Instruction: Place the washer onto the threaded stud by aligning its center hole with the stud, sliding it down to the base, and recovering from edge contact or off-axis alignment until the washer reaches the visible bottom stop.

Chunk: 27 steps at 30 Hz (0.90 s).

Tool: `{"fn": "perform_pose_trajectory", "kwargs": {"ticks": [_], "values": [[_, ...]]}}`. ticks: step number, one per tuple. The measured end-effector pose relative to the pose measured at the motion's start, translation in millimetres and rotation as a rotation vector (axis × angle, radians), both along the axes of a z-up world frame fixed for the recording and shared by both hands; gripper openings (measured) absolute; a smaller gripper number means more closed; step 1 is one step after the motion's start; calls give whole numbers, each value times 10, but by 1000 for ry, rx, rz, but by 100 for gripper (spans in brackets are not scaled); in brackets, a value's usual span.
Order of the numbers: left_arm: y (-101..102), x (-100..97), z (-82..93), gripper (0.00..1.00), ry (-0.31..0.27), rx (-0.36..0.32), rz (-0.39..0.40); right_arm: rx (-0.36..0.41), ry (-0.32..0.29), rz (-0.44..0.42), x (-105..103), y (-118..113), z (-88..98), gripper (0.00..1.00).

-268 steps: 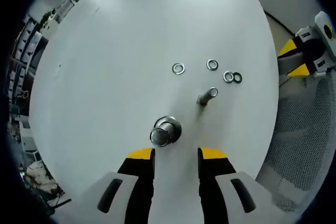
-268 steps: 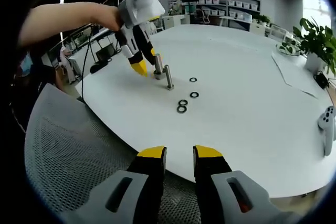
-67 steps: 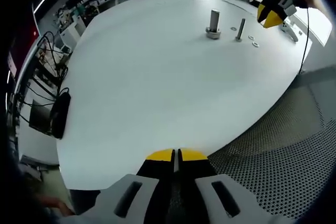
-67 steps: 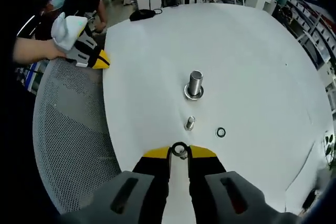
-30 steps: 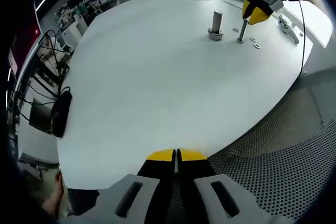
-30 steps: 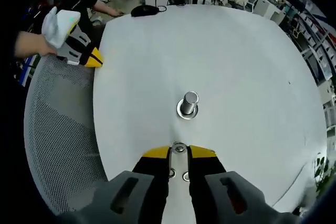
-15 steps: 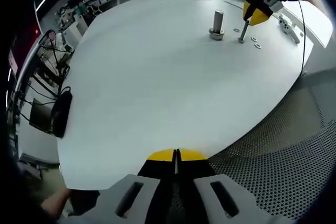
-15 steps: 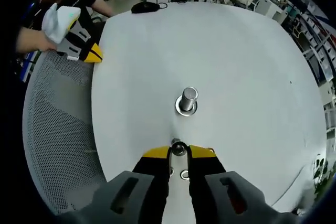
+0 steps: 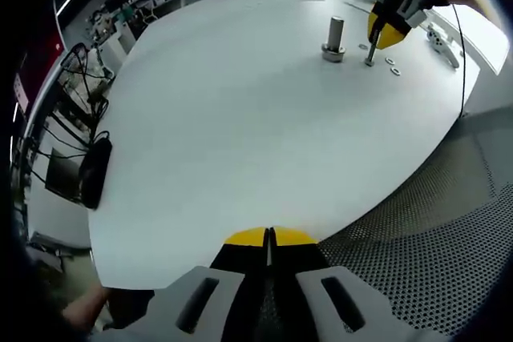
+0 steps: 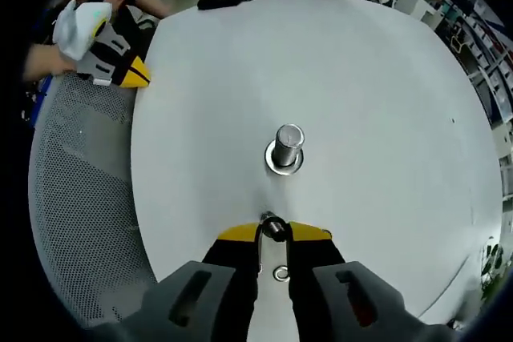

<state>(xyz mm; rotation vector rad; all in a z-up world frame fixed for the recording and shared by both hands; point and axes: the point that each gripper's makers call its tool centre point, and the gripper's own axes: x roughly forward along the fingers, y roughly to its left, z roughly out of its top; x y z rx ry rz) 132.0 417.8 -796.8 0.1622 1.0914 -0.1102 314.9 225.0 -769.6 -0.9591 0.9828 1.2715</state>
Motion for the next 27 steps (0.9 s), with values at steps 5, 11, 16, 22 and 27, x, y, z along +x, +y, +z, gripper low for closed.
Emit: {"fn": "perform_pose_trajectory", "kwargs": {"ticks": [5,11,16,22,27], "values": [[8,3,6,0,-5,2,2,-14,5,4,-22,-14,-62,14],[14,10,10,0,-10,0,5,-26,10,6,-30,-31,-124,14],[21,11,9,0,-11,1,5,-35,16,8,-36,-28,-180,14],[25,12,7,0,-10,3,7,-51,18,17,-55,-45,-228,15],[28,15,10,0,-13,2,8,-33,3,24,-75,-71,-214,23]]}}
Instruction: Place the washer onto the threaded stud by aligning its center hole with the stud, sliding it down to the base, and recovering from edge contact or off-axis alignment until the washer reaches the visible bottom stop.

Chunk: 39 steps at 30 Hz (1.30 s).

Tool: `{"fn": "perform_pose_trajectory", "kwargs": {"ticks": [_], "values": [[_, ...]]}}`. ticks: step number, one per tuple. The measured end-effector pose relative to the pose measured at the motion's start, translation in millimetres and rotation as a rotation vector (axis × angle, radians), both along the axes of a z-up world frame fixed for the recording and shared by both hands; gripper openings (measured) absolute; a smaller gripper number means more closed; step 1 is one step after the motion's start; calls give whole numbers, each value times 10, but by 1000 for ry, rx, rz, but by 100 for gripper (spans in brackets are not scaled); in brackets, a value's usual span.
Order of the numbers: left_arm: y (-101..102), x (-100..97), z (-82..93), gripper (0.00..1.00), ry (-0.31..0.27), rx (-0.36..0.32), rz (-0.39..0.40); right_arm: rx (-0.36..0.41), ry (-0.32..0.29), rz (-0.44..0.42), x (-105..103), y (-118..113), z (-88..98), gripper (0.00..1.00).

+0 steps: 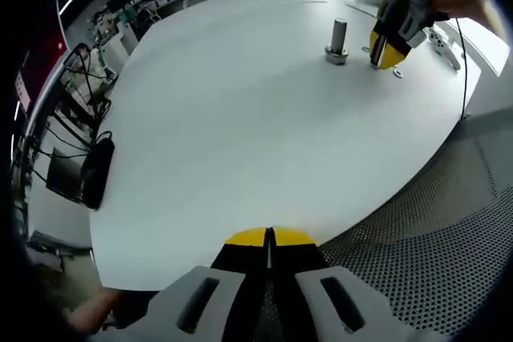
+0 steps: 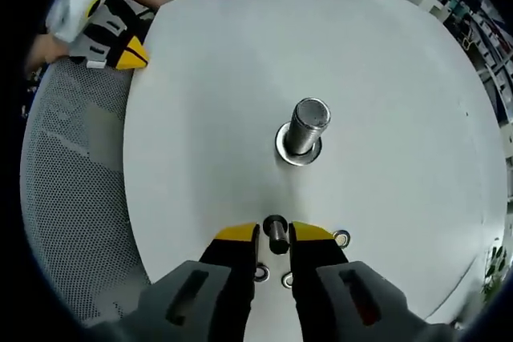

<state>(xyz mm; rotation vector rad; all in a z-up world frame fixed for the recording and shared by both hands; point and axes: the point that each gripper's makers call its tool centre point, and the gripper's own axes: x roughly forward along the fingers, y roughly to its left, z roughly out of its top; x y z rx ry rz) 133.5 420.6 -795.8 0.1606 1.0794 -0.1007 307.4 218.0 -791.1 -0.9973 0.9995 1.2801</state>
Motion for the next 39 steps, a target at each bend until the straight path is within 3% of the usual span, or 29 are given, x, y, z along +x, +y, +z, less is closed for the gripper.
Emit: {"fn": "perform_pose_trajectory", "kwargs": {"ticks": [2,13,21,33,39], "values": [[2,2,2,0,-2,0,1,11,-25,-7,35,-15,15,27],[12,17,20,0,-14,-1,10,93,-8,-135,-78,-277,51,27],[18,17,23,0,-15,2,11,120,15,-145,-161,-353,51,26],[20,20,28,0,-16,4,13,71,54,-139,-233,-441,-76,26],[21,20,26,0,-17,5,11,57,32,-111,-191,-429,-78,24]]}}
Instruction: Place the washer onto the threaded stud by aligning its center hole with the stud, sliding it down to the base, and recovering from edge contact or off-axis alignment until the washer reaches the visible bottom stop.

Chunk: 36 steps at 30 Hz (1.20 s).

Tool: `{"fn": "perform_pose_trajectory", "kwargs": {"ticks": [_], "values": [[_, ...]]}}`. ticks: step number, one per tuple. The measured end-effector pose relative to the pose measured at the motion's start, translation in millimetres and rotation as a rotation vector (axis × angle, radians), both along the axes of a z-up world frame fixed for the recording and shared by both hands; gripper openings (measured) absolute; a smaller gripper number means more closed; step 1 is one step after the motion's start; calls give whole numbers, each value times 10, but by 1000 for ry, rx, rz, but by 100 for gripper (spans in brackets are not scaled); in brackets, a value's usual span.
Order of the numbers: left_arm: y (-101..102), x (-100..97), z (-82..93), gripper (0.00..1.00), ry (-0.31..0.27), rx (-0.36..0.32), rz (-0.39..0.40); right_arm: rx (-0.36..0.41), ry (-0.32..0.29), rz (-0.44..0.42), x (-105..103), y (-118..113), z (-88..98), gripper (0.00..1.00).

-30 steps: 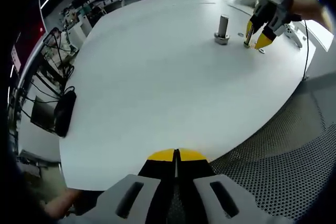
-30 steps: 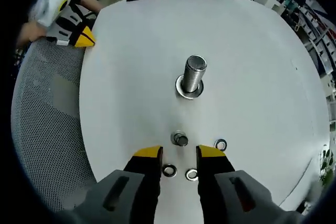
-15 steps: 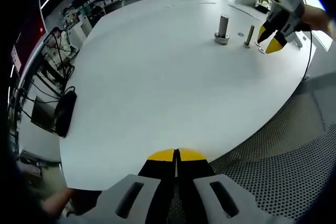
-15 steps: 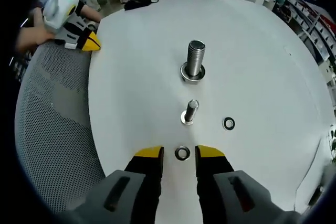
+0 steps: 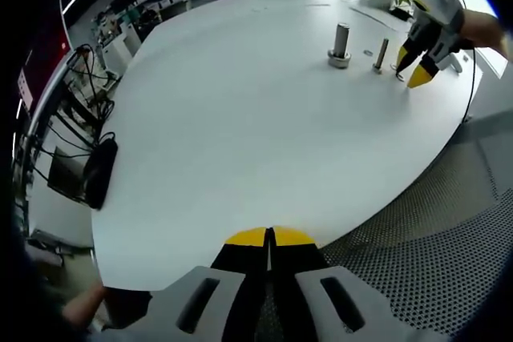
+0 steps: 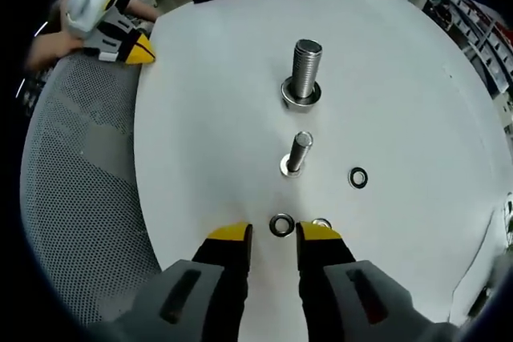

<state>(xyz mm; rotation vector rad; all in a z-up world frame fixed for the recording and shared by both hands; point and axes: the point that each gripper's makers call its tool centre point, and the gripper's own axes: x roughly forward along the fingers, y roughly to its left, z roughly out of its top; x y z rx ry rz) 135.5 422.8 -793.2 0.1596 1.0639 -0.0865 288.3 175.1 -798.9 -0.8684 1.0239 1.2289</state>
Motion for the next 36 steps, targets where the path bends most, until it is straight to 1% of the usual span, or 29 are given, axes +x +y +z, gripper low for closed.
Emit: {"fn": "perform_pose_trajectory", "kwargs": {"ticks": [2,10,12,13,14,20,26,31,36], "values": [[3,0,1,0,-1,0,1,-13,-16,26,8,7,-2,23],[6,1,0,0,0,3,0,-43,-11,65,3,19,-1,22],[7,3,-1,0,-1,3,0,-57,-19,76,9,26,-7,19],[9,2,0,0,-1,4,1,-66,-27,92,3,36,-5,16],[8,1,0,0,0,4,1,-71,-31,106,1,39,-5,15],[6,-3,-2,0,1,3,2,-89,-34,102,8,32,-14,15],[9,-7,-2,0,3,6,2,-64,-37,71,5,25,-6,14],[12,-7,-3,0,2,6,3,-49,-37,68,3,21,-1,15],[11,-7,-2,0,2,6,3,-52,-26,68,1,-2,-9,15]]}}
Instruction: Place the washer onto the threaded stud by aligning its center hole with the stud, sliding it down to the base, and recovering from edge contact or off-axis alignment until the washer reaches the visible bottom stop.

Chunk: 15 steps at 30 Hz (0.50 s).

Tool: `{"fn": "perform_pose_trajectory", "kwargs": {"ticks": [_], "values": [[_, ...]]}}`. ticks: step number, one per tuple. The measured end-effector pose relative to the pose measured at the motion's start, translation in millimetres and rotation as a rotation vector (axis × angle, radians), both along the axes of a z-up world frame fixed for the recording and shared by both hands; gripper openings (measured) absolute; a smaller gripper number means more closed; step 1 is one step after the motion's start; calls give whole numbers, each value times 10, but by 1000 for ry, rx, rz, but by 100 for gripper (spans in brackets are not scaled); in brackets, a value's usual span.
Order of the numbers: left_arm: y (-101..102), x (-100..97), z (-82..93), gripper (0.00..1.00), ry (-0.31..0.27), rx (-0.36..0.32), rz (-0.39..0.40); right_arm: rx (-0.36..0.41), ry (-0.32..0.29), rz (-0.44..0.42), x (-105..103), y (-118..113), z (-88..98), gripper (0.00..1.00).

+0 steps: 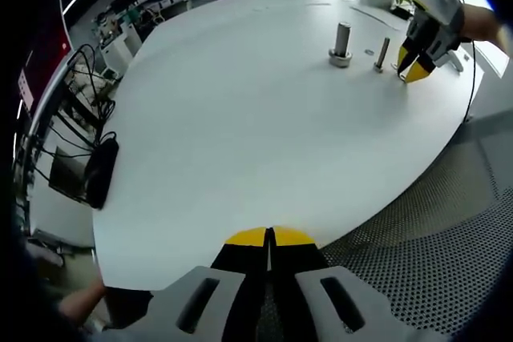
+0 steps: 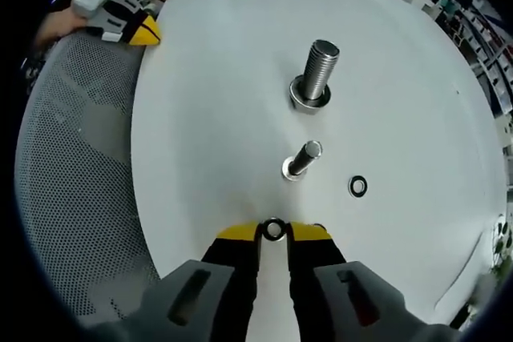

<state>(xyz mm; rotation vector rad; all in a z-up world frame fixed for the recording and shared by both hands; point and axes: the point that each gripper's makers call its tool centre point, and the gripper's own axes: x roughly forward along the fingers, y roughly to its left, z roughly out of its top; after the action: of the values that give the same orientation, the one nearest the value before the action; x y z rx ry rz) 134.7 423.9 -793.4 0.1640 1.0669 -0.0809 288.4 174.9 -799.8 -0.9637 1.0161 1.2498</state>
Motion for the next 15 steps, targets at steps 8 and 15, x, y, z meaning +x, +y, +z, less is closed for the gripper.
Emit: {"fn": "perform_pose_trajectory", "kwargs": {"ticks": [8,15], "values": [[-4,11,6,0,-6,-3,-1,-1,11,0,-26,-30,13,17],[-2,14,6,0,-7,-3,0,-16,4,15,-2,-31,-7,15]]}}
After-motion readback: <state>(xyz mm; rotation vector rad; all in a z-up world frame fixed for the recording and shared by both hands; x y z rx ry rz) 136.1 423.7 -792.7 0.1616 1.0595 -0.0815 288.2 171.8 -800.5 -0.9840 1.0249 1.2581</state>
